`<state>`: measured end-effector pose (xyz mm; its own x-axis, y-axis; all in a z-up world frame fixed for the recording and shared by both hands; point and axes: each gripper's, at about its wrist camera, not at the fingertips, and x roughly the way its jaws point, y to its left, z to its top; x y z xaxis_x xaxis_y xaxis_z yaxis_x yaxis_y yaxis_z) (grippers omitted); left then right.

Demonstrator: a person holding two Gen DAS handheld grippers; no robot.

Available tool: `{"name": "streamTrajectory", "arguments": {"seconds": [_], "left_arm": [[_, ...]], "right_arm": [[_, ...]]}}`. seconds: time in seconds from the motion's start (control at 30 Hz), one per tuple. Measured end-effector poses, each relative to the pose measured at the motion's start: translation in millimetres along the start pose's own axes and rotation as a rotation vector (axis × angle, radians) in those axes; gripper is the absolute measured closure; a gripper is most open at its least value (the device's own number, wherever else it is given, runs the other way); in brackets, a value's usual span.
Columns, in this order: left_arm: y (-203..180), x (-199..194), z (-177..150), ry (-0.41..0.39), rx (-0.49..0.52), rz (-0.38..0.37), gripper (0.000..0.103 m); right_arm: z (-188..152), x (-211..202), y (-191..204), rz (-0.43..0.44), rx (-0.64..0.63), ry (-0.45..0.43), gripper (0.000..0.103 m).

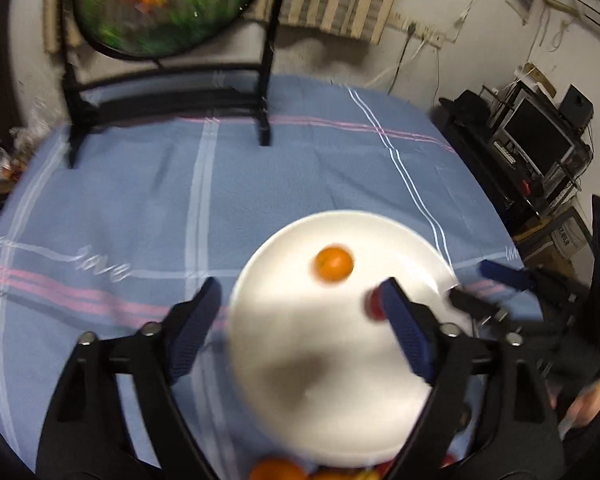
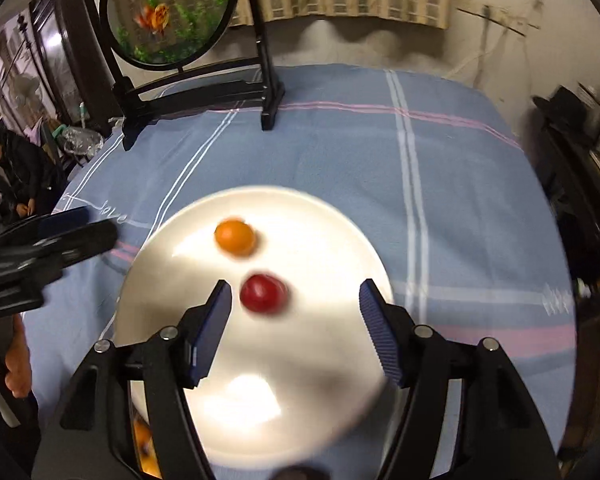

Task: Organize fruits
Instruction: 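Place the orange and red plum on the white plate with both tools, then grasp a pale pear with the right tool while the left tool grasps a tangerine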

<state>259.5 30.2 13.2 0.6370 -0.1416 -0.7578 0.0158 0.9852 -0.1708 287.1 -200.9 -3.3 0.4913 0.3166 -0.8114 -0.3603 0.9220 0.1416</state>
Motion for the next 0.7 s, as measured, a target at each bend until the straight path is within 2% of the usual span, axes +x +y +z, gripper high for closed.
{"name": "streamTrajectory", "arguments": {"seconds": [0.17,0.3,0.4,0.53,0.7], "left_arm": [[12,-56,-72,-0.067,0.021,0.043,0.013],[28,-84,-133,-0.098,-0.020,0.069,0.013],[28,-96,-164,-0.096,-0.025,0.091,0.013],[22,-107,-200,-0.082,-0.021,0.073,0.013],[10,-112,-228,-0.057,0.032,0.070,0.013]], "right_arm": [[-71,-33,9,0.005,0.053,0.012,0.032],[-127,-64,26,-0.052,0.025,-0.051,0.032],[-163,-81,34,-0.072,0.021,-0.089,0.032],[-195,-87,43,-0.075,0.035,-0.086,0.032],[-214,-83,51,-0.081,0.014,-0.070,0.032]]}}
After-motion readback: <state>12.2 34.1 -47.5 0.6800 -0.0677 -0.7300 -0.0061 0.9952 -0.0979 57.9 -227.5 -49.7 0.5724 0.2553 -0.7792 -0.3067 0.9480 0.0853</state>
